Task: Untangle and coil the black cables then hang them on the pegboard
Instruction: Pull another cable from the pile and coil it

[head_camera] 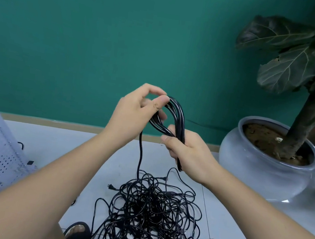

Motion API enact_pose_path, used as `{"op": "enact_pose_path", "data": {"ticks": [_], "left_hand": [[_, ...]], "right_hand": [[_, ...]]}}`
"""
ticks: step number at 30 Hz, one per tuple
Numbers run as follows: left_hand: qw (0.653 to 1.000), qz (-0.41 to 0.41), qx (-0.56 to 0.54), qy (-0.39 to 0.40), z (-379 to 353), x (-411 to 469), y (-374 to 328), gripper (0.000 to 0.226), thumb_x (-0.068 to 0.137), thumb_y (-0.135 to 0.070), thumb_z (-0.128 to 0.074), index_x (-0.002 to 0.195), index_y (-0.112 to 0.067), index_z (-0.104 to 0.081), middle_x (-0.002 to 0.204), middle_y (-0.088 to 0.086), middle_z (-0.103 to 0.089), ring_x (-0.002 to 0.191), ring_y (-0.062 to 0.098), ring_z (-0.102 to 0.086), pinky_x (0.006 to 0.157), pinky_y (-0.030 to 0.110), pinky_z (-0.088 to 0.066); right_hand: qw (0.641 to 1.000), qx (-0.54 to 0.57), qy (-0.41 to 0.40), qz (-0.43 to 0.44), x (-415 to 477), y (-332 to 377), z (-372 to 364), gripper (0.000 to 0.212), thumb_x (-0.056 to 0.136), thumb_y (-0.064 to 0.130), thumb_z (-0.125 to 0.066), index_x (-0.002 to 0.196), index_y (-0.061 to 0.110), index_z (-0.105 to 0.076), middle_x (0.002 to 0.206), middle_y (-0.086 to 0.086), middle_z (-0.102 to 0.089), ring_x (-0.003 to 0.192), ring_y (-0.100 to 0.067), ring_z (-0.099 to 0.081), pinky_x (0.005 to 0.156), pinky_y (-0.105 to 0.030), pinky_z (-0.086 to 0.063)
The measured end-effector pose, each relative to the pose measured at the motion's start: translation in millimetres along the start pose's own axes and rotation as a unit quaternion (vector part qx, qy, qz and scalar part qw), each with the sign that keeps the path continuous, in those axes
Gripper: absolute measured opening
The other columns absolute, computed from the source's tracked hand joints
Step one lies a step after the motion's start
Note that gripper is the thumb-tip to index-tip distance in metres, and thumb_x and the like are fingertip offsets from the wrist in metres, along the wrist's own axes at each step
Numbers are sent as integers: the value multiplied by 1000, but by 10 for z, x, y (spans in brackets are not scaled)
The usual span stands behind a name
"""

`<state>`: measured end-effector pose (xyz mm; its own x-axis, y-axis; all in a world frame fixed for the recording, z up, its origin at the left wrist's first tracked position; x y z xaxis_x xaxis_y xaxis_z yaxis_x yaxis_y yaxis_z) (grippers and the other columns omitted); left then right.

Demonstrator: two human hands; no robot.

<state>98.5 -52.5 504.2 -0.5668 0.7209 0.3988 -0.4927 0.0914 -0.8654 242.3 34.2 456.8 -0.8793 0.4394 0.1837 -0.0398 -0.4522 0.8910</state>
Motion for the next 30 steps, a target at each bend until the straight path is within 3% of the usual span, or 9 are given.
{"op": "enact_pose_path", "data": {"ticks": [3, 7, 9, 11, 14, 20, 22, 26, 30], "left_hand": [[991, 76, -109, 24, -76, -4, 33, 24, 105, -40, -66, 111, -16, -69, 76, 2, -72, 68, 15, -63, 67, 22, -53], [970, 122, -211, 15, -136, 1, 78, 21, 103, -36, -71, 109, -17, -66, 71, 0, -58, 65, 19, -60, 68, 30, -54], [947, 164, -274, 16, -181, -5, 113, 17, 102, -34, -72, 107, -21, -61, 65, -5, -46, 59, 15, -51, 65, 31, -52], [926, 190, -325, 17, -215, -1, 114, 17, 103, -29, -72, 104, -22, -57, 64, -7, -34, 53, 11, -36, 54, 24, -43], [908, 197, -370, 5, -220, 29, 88, 16, 104, -21, -70, 98, -21, -55, 67, -7, -25, 52, 10, -18, 45, 20, -23], [926, 178, -330, -37, -197, 35, -29, 20, 101, -21, -74, 96, -18, -55, 65, -5, -22, 49, 11, -15, 42, 23, -17], [931, 173, -319, -41, -210, 31, -61, 24, 100, -22, -76, 92, -18, -54, 63, -5, -23, 48, 11, -16, 41, 23, -18], [944, 154, -288, -42, -174, 38, -112, 27, 100, -27, -76, 98, -16, -52, 62, -6, -26, 49, 13, -18, 43, 25, -20], [964, 112, -238, -29, -142, 47, -145, 30, 104, -38, -69, 108, -16, -49, 64, -8, -30, 52, 14, -24, 47, 26, -27]], "right_hand": [[1000, 2, -10, 13, -8, -1, -28, 35, 100, 34, -56, 75, 18, -38, 65, 10, -37, 62, -17, -32, 55, -32, -30], [1000, -19, -10, 2, 23, -16, -74, 37, 98, 39, -56, 89, 4, -51, 64, 9, -48, 61, -19, -43, 57, -35, -40], [1000, -11, -6, -14, 38, -42, -104, 30, 102, 39, -58, 87, 13, -54, 68, 6, -53, 63, -20, -49, 60, -40, -43], [999, 17, 11, -29, 50, -52, -154, 25, 107, 36, -59, 84, 29, -57, 71, 5, -53, 64, -21, -48, 60, -42, -42], [998, 26, 51, -38, 76, -30, -220, 29, 110, 37, -59, 91, 16, -54, 72, 5, -50, 66, -22, -44, 60, -43, -37], [996, 16, 84, -39, 118, 62, -254, 26, 103, 33, -71, 91, 11, -68, 77, 4, -55, 73, -12, -47, 72, -34, -38], [996, 33, 77, -32, 128, 73, -306, 38, 97, 35, -74, 91, 1, -60, 80, 1, -51, 79, -13, -44, 78, -37, -35], [998, 28, 30, -46, 152, 73, -315, 33, 97, 29, -66, 71, 10, -58, 62, 10, -55, 63, -8, -47, 69, -33, -35], [999, 29, 6, -36, 163, 59, -301, 45, 104, 30, -60, 63, 15, -51, 55, -3, -56, 60, -22, -50, 71, -47, -47]]}}
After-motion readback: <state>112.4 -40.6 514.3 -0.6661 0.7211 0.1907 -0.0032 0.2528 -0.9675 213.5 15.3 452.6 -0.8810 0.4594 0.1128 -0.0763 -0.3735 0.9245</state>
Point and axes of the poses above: each hand's wrist, its own x-axis towards the middle knuckle, its own z-axis out of the back of the hand, y = z × x, the point moved 5 cm from there along x, towards the middle knuckle
